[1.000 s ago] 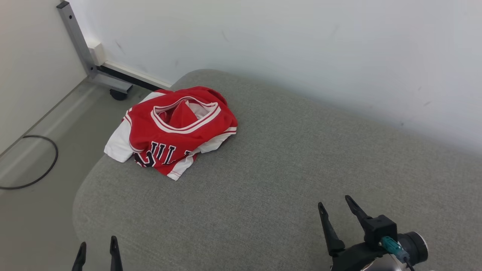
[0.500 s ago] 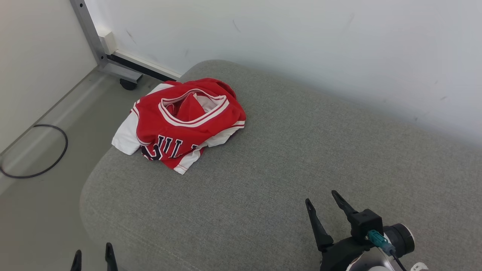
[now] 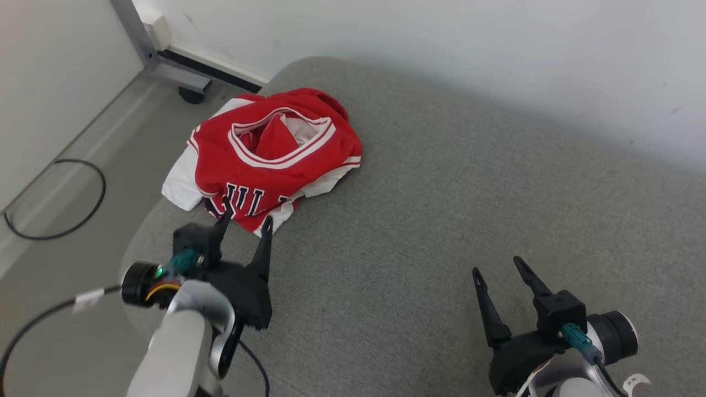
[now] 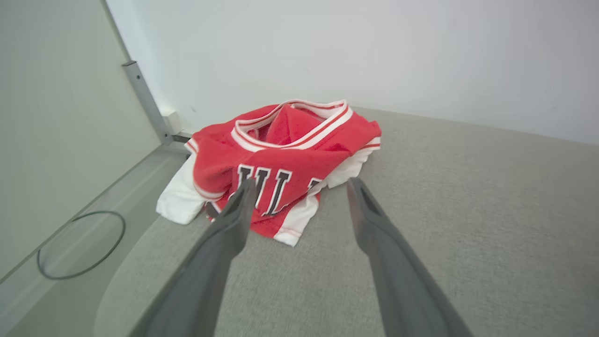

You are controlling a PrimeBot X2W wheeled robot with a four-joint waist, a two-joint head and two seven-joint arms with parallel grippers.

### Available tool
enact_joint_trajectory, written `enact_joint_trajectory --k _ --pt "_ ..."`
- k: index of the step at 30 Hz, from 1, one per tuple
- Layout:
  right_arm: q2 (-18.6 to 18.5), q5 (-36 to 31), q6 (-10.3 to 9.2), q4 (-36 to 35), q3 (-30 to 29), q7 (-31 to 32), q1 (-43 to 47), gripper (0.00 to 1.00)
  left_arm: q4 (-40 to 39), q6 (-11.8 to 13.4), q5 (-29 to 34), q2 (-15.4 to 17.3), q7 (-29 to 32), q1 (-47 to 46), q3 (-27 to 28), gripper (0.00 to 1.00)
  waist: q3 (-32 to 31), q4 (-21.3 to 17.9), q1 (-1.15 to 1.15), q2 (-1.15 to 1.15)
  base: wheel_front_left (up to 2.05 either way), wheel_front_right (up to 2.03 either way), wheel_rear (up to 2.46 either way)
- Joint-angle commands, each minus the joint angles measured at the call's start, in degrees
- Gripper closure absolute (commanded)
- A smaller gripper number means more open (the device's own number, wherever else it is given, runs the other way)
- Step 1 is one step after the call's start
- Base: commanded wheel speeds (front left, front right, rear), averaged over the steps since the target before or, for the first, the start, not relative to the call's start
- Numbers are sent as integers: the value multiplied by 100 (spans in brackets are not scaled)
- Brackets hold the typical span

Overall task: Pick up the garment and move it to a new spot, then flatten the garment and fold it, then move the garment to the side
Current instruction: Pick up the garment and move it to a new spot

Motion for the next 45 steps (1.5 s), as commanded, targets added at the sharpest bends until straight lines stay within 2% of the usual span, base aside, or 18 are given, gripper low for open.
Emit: enact_joint_trajectory --k 1,5,11,18,21,22,23,24,25,31,35,40,45 --pt "-14 -66 -12 -69 -35 27 118 0 171 -10 -91 -40 71 -192 -85 0 298 -34 -1 0 0 0 0" --pt "-13 -239 -12 -465 179 243 -2 0 1021 -37 -262 16 291 -1229 -102 0 762 -626 -1 0 0 0 0" --pt "-74 -336 -12 -856 382 452 -143 0 2112 33 -354 275 693 -2148 0 0 1273 -1303 -1 0 0 0 0" --pt "-100 -285 -12 -1069 367 495 -167 0 2967 185 -439 470 1232 -2698 63 0 1561 -1648 -1 0 0 0 0" --pt "-85 -241 -12 -1052 384 442 -170 0 3129 238 -399 508 1262 -2831 37 0 1571 -1703 -1 0 0 0 0" --pt "-79 -226 -12 -1035 386 433 -167 0 3171 280 -414 502 1225 -2858 54 12 1558 -1707 -1 0 0 0 0" --pt "-68 -221 -12 -1014 390 429 -167 0 3201 300 -442 477 1175 -2868 62 49 1542 -1710 -1 0 0 0 0" --pt "-58 -209 -12 -987 399 413 -169 0 3241 353 -425 464 1119 -2849 54 80 1508 -1711 -1 0 0 0 0" --pt "-46 -192 -12 -966 409 403 -175 0 3282 386 -397 466 1071 -2834 39 100 1481 -1712 -1 0 0 0 0" --pt "-27 -161 -12 -811 446 330 -166 0 3385 472 -299 509 742 -2926 -98 100 1219 -1665 -1 0 0 0 0" --pt "-14 -74 -12 -646 465 216 -46 0 3415 412 -254 608 633 -3010 -169 100 877 -1667 -1 0 0 0 0" --pt "-3 164 -12 -422 389 13 117 0 3227 154 -340 757 614 -3347 -226 100 288 -1796 -1 0 0 0 0" --pt "-4 405 -12 -282 262 -124 332 0 2867 51 -352 819 608 -3780 -345 100 -167 -1993 -1 0 0 0 0"
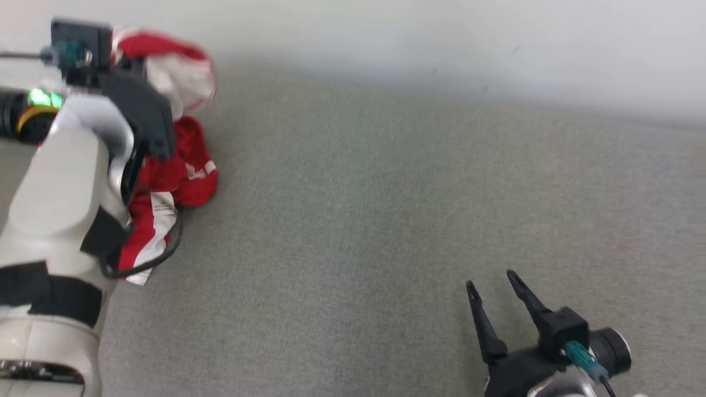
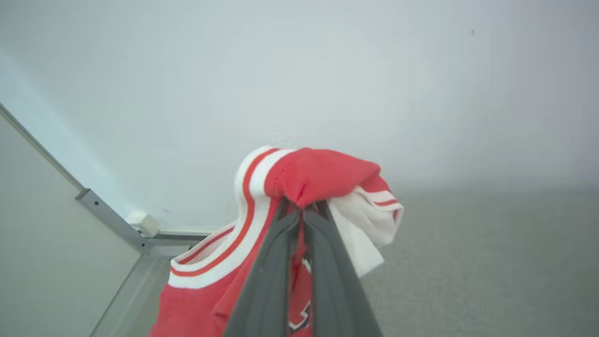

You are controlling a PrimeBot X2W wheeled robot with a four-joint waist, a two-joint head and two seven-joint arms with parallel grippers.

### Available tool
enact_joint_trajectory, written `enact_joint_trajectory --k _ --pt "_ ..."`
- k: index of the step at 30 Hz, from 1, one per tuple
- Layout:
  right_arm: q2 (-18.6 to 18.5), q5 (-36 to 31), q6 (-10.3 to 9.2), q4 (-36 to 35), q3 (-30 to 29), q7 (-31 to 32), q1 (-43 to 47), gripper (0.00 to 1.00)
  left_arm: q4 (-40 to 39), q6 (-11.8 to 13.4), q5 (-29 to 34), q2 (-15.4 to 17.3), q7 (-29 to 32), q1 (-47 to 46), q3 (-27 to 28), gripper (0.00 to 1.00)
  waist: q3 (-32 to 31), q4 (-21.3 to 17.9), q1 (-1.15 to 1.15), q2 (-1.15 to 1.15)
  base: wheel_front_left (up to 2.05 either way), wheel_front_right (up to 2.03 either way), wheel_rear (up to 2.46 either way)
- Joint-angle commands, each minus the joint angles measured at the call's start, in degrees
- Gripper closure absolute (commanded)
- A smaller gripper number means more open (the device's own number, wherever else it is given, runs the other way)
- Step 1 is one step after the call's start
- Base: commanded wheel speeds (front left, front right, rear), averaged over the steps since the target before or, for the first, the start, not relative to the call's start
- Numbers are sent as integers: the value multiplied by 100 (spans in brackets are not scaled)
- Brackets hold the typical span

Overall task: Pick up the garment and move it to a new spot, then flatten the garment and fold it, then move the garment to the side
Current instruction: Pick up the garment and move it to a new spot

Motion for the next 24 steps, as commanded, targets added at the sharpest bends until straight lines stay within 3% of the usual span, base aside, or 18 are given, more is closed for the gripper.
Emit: enact_joint_trajectory --k 1,12,18,24 --pt "12 61 -12 59 -49 -57 139 0 -167 -33 -8 -39 -30 -170 -87 100 -625 -299 1 0 0 0 0" --pt "9 185 -12 174 -434 -82 498 0 -1646 -95 -220 -330 178 -749 -659 100 -1164 -1438 1 0 0 0 0" --pt "11 213 -12 69 -534 -12 555 0 -2194 -53 -589 -698 208 -223 -715 100 -1082 -2042 1 0 0 0 0" --pt "11 236 -12 -63 -549 83 530 0 -2180 133 -589 -966 192 839 -1302 100 -814 -2407 1 0 0 0 0"
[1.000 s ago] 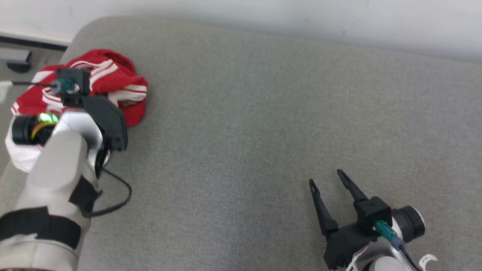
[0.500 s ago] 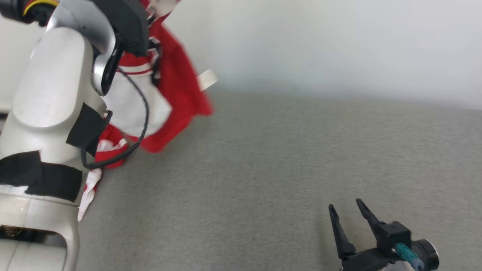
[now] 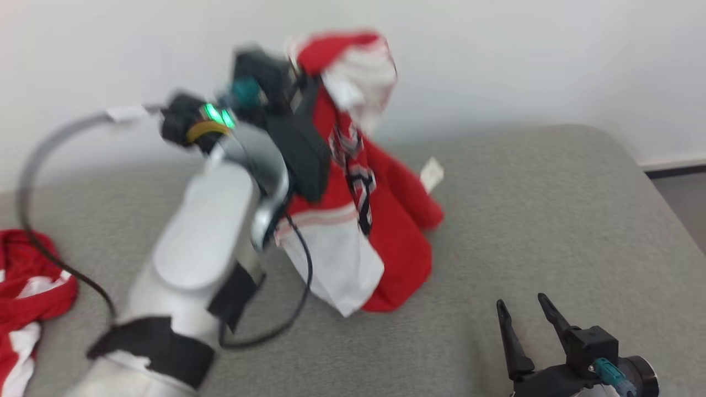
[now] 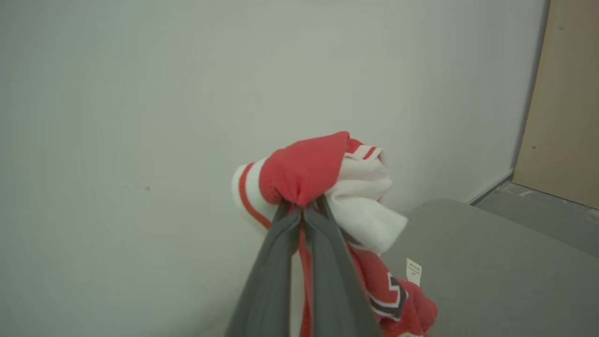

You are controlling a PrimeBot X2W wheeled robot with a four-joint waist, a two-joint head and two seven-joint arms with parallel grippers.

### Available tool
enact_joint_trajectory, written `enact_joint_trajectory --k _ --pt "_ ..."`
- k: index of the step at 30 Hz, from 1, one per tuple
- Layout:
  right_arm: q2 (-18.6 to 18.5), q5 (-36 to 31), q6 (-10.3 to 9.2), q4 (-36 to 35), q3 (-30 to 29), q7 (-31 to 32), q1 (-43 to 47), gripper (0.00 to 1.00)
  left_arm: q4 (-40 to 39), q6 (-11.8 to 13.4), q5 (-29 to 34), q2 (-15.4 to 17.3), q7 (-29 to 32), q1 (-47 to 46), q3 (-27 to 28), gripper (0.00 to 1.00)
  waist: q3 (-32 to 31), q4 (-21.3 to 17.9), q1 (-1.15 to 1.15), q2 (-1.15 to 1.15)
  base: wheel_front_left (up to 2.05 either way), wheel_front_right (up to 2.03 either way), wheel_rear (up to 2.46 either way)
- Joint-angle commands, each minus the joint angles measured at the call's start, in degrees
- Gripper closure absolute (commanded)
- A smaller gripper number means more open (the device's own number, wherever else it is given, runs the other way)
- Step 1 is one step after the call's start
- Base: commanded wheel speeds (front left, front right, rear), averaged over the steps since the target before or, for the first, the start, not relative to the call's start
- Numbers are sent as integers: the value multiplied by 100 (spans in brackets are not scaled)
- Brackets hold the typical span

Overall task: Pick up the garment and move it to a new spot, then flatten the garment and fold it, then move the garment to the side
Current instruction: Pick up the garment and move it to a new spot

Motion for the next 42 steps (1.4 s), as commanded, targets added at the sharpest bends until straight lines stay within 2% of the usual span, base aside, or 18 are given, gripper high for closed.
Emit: enact_joint_trajectory --k 1,7,8,9,14,18,22,27,31,34,39,42 --pt "6 46 -12 -51 39 6 11 0 77 30 -108 -20 -8 316 -118 100 214 -360 1 1 0 0 0" --pt "4 88 -12 -126 170 -9 -111 0 320 193 -724 -63 -146 1193 -806 100 449 -455 1 1 0 0 0" --pt "4 102 -12 -126 188 -12 -135 0 354 252 -793 -62 -216 1276 -941 53 478 -450 1 1 0 0 0" --pt "4 114 -12 -124 202 -15 -158 0 406 319 -927 -58 -255 1367 -1027 0 491 -436 1 1 0 0 0" --pt "5 128 -12 -83 185 -34 -176 0 470 419 -1357 -58 -560 1592 -1366 0 491 -253 1 1 0 0 0" --pt "4 104 -12 -63 119 -38 -144 0 378 511 -1456 -67 -1091 1694 -1265 0 405 -121 1 1 0 0 0" --pt "3 54 -12 -50 -54 -32 -33 0 91 534 -1637 36 -1806 2130 -1006 0 225 82 1 1 0 0 0" --pt "2 239 -12 -98 -300 -64 90 0 -819 675 -1743 375 -2095 3212 -407 0 43 243 1 1 0 0 0" --pt "6 274 -12 -206 -557 -73 191 0 -2187 800 -1216 568 -2100 4268 440 0 7 449 1 1 0 0 0" --pt "2 245 -12 -305 -672 -108 246 0 -2954 756 -722 481 -2102 4976 1026 0 -26 584 1 1 0 0 0" --pt "1 96 -12 -423 -627 -175 382 0 -3247 616 -25 408 -2104 5857 1607 0 -132 717 1 1 0 0 0" --pt "2 31 -12 -435 -635 -200 537 0 -3086 568 239 382 -2103 6157 1809 0 -227 808 1 1 0 0 0"
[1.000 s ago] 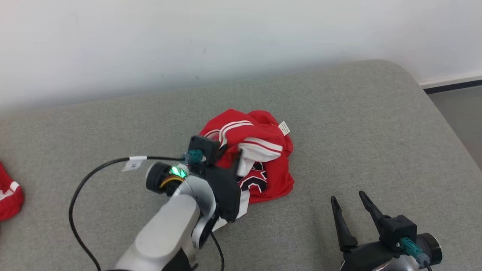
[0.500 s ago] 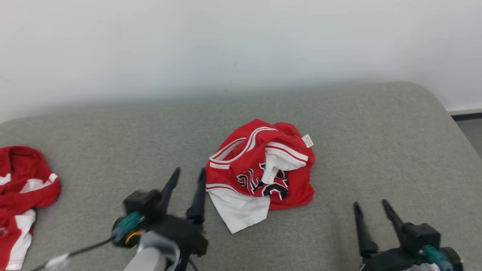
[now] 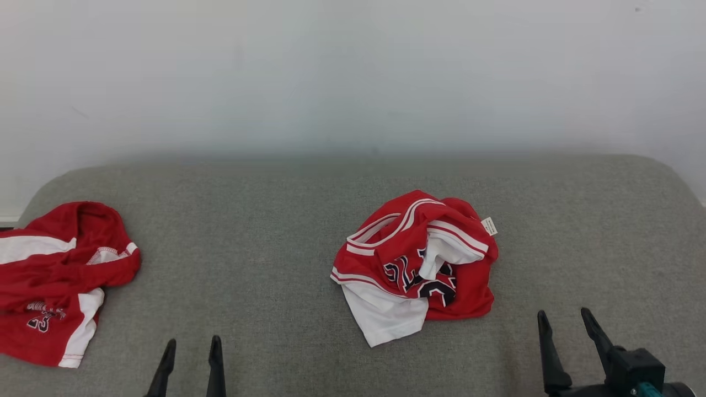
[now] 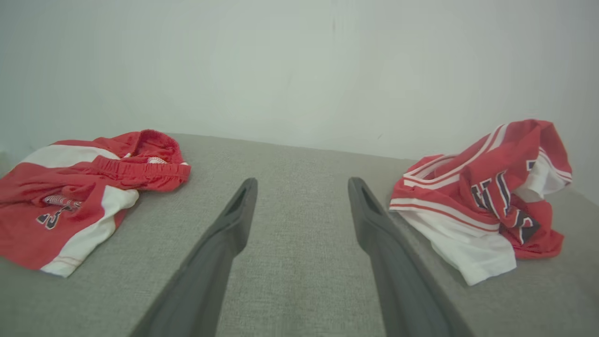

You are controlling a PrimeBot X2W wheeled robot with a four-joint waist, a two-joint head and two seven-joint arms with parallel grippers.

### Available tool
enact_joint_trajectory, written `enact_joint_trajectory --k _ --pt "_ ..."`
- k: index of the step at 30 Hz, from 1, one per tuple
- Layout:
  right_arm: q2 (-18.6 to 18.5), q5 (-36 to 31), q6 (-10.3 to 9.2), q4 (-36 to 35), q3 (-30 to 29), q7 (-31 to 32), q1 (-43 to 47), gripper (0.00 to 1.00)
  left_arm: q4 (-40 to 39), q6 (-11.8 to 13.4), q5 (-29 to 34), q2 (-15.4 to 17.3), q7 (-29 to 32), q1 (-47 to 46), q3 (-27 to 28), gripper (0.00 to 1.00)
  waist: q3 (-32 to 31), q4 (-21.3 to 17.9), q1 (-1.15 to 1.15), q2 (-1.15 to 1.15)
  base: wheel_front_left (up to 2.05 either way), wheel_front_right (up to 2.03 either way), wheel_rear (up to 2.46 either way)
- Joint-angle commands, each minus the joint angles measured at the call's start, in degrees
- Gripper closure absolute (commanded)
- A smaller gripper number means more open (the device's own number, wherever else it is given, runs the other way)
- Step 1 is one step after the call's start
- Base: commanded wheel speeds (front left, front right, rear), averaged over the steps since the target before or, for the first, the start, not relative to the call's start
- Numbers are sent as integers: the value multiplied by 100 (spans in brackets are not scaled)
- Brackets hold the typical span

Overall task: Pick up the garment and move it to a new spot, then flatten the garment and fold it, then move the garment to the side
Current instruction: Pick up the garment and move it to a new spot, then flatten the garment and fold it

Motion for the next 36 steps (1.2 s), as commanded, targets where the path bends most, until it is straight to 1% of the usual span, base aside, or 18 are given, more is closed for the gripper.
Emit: enact_joint_trajectory --k 1,2,4,12,17,29,36 --pt "2 -42 -12 4 -10 -2 131 0 109 -31 120 22 -18 141 14 0 -112 104 1 0 0 0 0" --pt "3 -108 -12 13 -8 76 234 0 301 -76 235 56 -17 217 29 0 -163 130 1 0 0 0 0" --pt "3 -172 -12 -6 4 170 314 0 429 -96 315 77 -18 239 40 0 -194 141 1 0 0 0 0" --pt "2 -155 -12 39 -101 235 384 0 754 -273 309 83 -19 303 159 0 -202 101 1 0 0 0 0" --pt "1 -114 -12 95 -73 206 370 0 773 -279 341 62 -19 293 194 0 -186 67 1 0 0 0 0" --pt "1 -38 -12 200 18 140 266 0 934 -387 329 -27 -19 148 191 0 -68 45 1 0 0 0 0" --pt "2 -26 -12 223 63 125 227 0 951 -412 353 11 -19 29 181 0 -57 35 1 0 0 0 0"
